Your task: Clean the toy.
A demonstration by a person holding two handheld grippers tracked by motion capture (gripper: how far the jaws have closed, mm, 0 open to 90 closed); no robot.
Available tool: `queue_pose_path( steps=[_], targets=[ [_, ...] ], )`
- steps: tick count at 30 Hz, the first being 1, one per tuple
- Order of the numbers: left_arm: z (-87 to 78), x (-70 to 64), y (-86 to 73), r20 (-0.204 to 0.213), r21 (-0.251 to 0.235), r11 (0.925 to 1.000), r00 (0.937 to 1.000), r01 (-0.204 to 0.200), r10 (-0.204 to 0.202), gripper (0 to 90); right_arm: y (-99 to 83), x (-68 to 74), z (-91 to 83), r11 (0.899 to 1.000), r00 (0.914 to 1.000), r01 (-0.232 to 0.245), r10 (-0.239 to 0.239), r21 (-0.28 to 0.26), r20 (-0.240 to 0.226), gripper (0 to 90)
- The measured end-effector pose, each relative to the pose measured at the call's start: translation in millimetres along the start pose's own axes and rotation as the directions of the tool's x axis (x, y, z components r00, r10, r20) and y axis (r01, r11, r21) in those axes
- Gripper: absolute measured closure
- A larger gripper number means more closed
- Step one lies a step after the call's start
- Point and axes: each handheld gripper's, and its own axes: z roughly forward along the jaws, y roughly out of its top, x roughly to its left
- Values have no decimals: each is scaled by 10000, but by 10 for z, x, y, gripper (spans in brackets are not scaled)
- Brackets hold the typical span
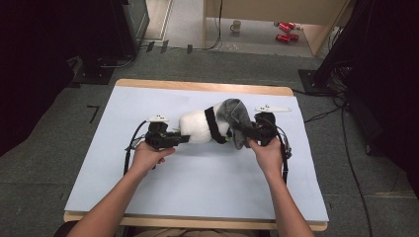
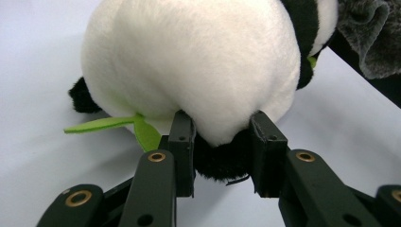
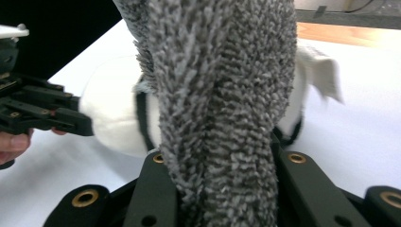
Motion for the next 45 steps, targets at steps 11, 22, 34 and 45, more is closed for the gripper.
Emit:
queue_pose_path(
  steps=[11,22,34,45],
  targets=[
    [-14,38,-13,-57,118,9999,10000,-52,52,671,-102,-243,9,9942,9938,-1072,1069,-103,-302,714],
    [-86,167,-34,-289,347,9993,9995,139,-129,671,-92,-442,-121,9890,9856,-1454,1473,-289,836,717],
    [-88,152,-80,-321,432,9991,9995,-36,50,672,96,-147,-43,9856,9869,-918,710,-1423,-1449,712],
    [-91,138,-99,-310,464,9988,9994,-148,162,668,-144,-426,221,9885,9889,-1485,1481,-288,-153,711]
  ],
)
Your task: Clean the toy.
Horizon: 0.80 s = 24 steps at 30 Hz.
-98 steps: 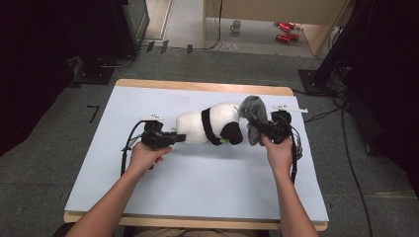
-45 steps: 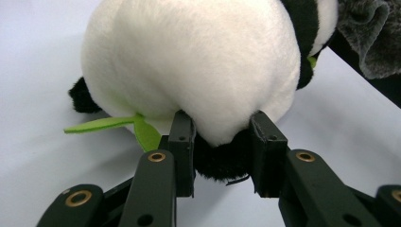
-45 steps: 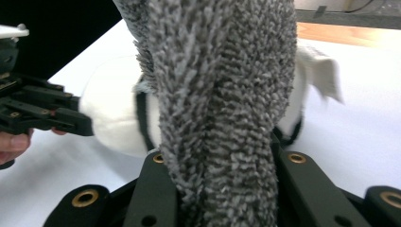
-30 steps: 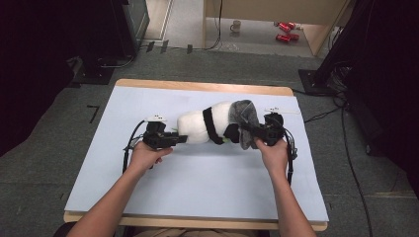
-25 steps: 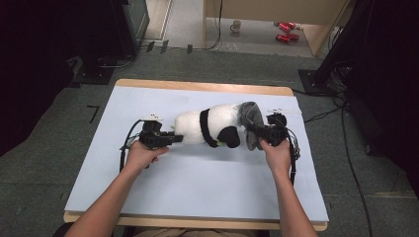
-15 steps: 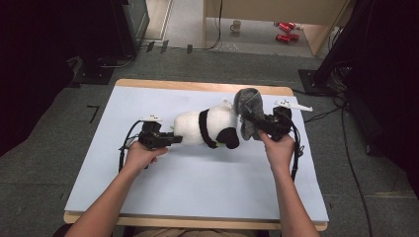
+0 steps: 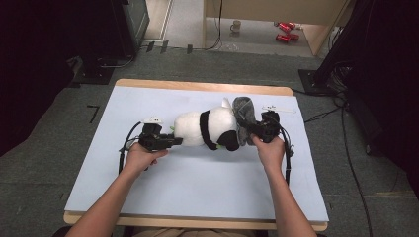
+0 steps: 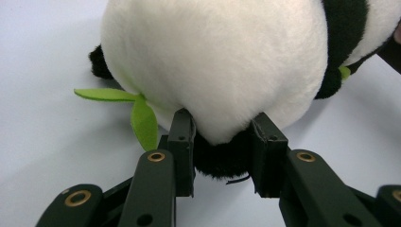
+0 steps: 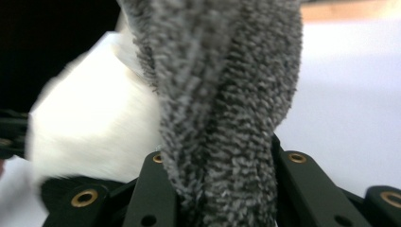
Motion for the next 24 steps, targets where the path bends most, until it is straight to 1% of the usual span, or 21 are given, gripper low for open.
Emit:
queue_pose_path(
  steps=[1,3,4,5,8,10,11,13,14,15,17,18,21,23,24],
  targets=[
    [0,2,1,3,0,10000,10000,29,-29,668,-28,-30,25,9998,9999,-124,124,136,40,711],
    [0,7,2,-6,11,10000,10000,62,-62,665,-61,-65,50,9991,9993,-350,353,222,-96,709],
    [1,8,2,0,9,10000,10000,68,-68,665,-73,-77,57,9990,9991,-382,386,233,-160,709],
    [2,9,2,3,11,10000,10000,64,-64,665,-86,-91,70,9979,9987,-473,481,452,-156,709],
    [5,17,4,54,0,10000,9999,95,-95,665,-120,-109,115,9936,9992,-383,372,1061,122,709],
    [5,22,8,76,8,9999,9999,133,-133,665,-144,-125,154,9870,9987,-409,359,1552,351,708],
    [5,24,11,81,6,9999,9999,136,-136,665,-156,-142,163,9844,9982,-465,395,1694,448,708],
    [10,22,13,67,-18,9999,9999,130,-130,665,-159,-188,146,9813,9971,-726,676,1781,339,706],
    [12,23,13,68,-19,9999,9999,122,-122,665,-152,-206,119,9816,9963,-839,794,1718,332,707],
    [17,22,13,68,-31,9999,9999,128,-128,665,-142,-218,93,9833,9961,-854,811,1605,334,707],
    [22,21,12,69,-42,9999,9999,127,-127,666,-104,-234,-1,9883,9951,-971,946,1178,274,706],
    [23,20,12,72,-37,9999,9999,116,-115,666,-74,-236,-65,9911,9947,-1017,1002,864,215,707],
    [23,9,10,17,-20,9999,9999,100,-100,666,-7,-210,-185,9943,9946,-1039,1040,246,-32,706],
    [23,2,7,-1,-20,10000,10000,55,-55,666,28,-180,-222,9945,9944,-1044,1045,39,-174,706],
    [25,-5,3,-10,-37,10000,10000,68,-68,666,50,-158,-234,9952,9950,-974,972,-47,-216,706]
  ],
)
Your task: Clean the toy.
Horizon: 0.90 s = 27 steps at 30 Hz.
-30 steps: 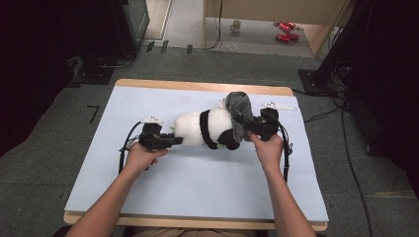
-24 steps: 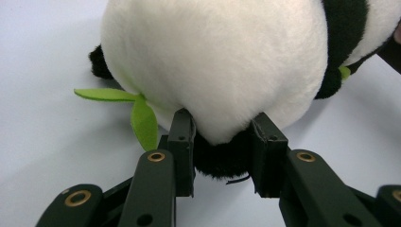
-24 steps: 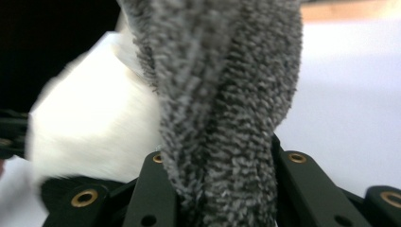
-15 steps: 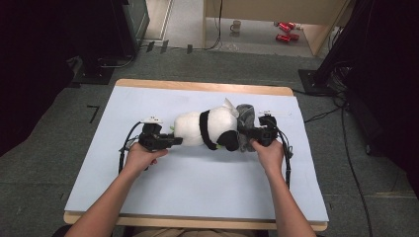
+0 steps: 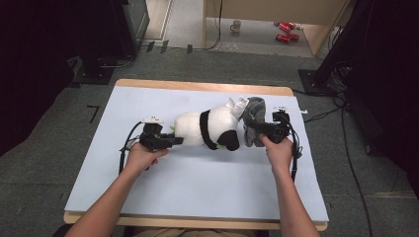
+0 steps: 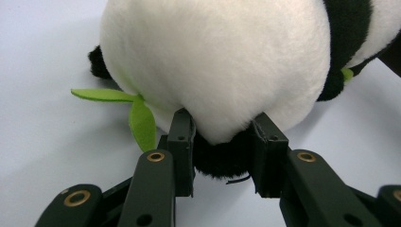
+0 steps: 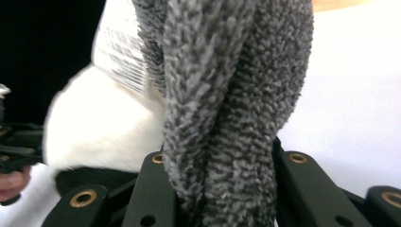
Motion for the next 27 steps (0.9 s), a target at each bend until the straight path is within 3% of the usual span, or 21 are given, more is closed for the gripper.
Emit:
queue_pose_path(
  steps=[3,7,15,20,24,27],
  targets=[
    [1,-10,-13,-26,-4,10000,10000,-46,46,665,55,91,-11,9994,9995,203,-210,-275,-241,706],
    [2,-22,-40,-41,-2,9999,9999,-102,102,664,68,165,77,9991,9982,417,-418,-33,-423,706],
    [3,-34,-63,-32,6,9999,9999,-149,149,660,19,186,218,9961,9969,792,-792,392,-15,707],
    [2,-26,-61,0,13,9999,9999,-117,117,658,-78,112,306,9943,9968,639,-676,849,417,708],
    [2,-14,-47,25,34,9999,9999,-99,99,657,-184,58,435,9805,9946,461,-629,1908,830,707],
    [1,2,-30,73,46,10000,10000,-20,19,657,-235,56,491,9748,9947,320,-526,2207,880,707]
  ],
)
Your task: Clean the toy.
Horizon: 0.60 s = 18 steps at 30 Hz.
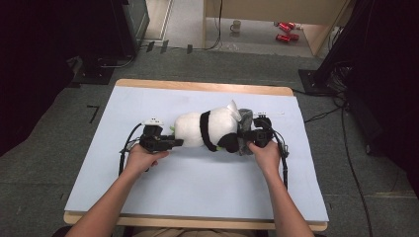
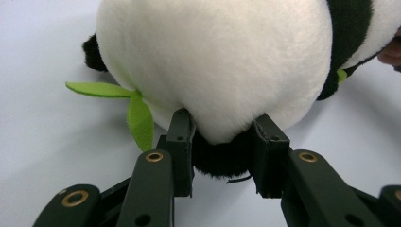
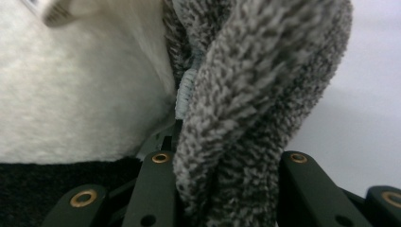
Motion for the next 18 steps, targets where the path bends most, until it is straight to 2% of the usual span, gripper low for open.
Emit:
queue_pose_path(
  steps=[3,5,8,11,14,18],
  targets=[
    [5,10,18,33,-74,10000,10000,48,-48,658,7,-4,-51,10000,9999,-39,39,20,95,707],
    [3,11,38,10,-74,9999,10000,85,-85,658,17,-18,-130,9998,9997,-77,80,-161,244,708],
    [7,11,47,13,-175,9998,10000,94,-94,659,41,-16,-321,9955,9998,-149,160,-933,115,707],
    [9,3,50,-21,-184,9998,10000,55,-55,659,88,53,-523,9861,9996,-149,104,-1657,-279,707],
    [8,-6,50,-48,-189,9998,10000,-2,1,659,167,233,-739,9732,9972,200,-359,-2289,-655,707],
    [7,-16,47,-108,-276,9995,9999,-127,124,658,223,528,-822,9644,9879,925,-1199,-2479,-982,706]
  ],
)
